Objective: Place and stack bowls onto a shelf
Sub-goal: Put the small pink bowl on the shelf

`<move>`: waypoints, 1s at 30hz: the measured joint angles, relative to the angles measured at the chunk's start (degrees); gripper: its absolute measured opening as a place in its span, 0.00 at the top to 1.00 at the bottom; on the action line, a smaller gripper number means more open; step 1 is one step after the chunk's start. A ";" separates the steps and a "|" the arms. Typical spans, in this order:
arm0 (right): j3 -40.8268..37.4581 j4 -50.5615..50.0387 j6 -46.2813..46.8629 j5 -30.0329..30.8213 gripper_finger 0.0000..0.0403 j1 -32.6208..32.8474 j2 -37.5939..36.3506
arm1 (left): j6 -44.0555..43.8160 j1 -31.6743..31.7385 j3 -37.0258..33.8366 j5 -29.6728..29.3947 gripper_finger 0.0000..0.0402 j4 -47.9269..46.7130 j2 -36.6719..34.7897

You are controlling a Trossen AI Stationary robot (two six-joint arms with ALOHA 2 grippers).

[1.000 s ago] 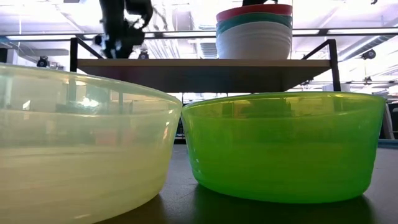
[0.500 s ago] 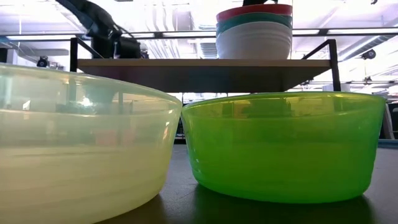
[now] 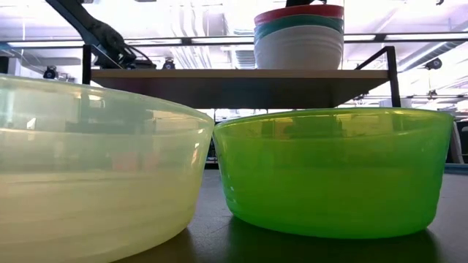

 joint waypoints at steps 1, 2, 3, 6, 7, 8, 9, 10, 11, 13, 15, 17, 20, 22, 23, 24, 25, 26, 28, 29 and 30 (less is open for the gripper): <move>0.00 0.00 -0.03 0.00 0.69 0.00 0.00 | -0.51 0.04 -0.43 0.00 0.58 0.35 0.14; -0.02 0.00 -0.05 0.00 0.69 0.00 0.00 | -0.82 0.17 -0.73 -0.02 0.58 0.59 0.38; -0.02 0.00 -0.14 0.00 0.69 0.00 0.00 | -0.86 0.22 -0.97 -0.02 0.58 0.68 0.75; -0.02 0.00 -0.63 0.00 0.69 0.00 0.00 | -1.04 0.22 -1.93 -0.02 0.58 1.82 1.96; -0.02 0.00 -0.62 0.00 0.69 0.00 0.00 | -1.11 0.22 -2.21 -0.02 0.58 2.49 2.33; -0.02 0.00 -0.62 0.00 0.69 0.00 0.00 | -1.13 0.20 -2.44 -0.02 0.59 3.23 2.62; -0.02 0.00 -0.62 0.00 0.69 0.00 0.00 | -1.11 0.20 -2.66 -0.02 0.60 3.74 2.97; -0.02 0.00 -0.62 0.00 0.69 0.00 0.00 | -0.64 0.20 -2.90 -0.02 0.62 4.28 3.29; -0.02 0.00 -0.60 0.00 0.69 0.00 0.00 | 0.38 0.20 -3.11 -0.02 0.64 4.89 3.52; -0.02 0.00 -0.59 -0.01 0.69 0.00 0.00 | 1.70 0.20 -3.30 -0.04 0.70 5.83 3.66; -0.02 -0.01 -0.58 -0.01 0.69 0.00 0.00 | 2.56 0.20 -3.46 -0.04 0.78 6.08 3.74; -0.02 -0.02 -0.58 -0.02 0.69 0.00 0.00 | 3.10 0.22 -3.60 -0.03 0.88 5.98 3.76; -0.02 -0.02 -0.89 0.00 0.69 0.00 0.00 | 3.63 0.30 -3.54 0.12 0.98 6.28 3.70; -0.02 -0.02 -0.97 -0.02 0.69 0.02 0.00 | 4.14 0.62 -3.19 0.23 0.97 5.88 3.69; -0.02 -0.02 -0.97 -0.01 0.69 0.00 0.00 | 4.64 0.90 -2.78 0.24 0.97 5.48 3.69; -0.02 -0.02 -0.95 0.00 0.69 0.00 0.00 | 5.33 1.30 -2.17 0.24 0.98 5.15 3.65; -0.02 -0.02 -0.95 -0.02 0.69 0.00 0.00 | 5.83 1.86 -1.40 0.21 0.99 4.96 3.61; -0.02 -0.02 -0.95 -0.01 0.69 0.00 0.00 | 6.09 2.51 -0.43 0.16 0.99 4.82 3.56; -0.02 -0.02 -0.81 -0.02 0.69 0.00 0.00 | 6.58 3.87 2.17 -0.11 1.00 4.60 3.54; -0.02 -0.03 -0.62 -0.02 0.69 0.00 0.00 | 6.69 4.58 3.86 -0.11 1.00 4.40 3.54; -0.02 -0.04 -0.46 -0.02 0.69 0.00 0.00 | 6.72 5.18 5.60 -0.13 1.00 4.20 3.52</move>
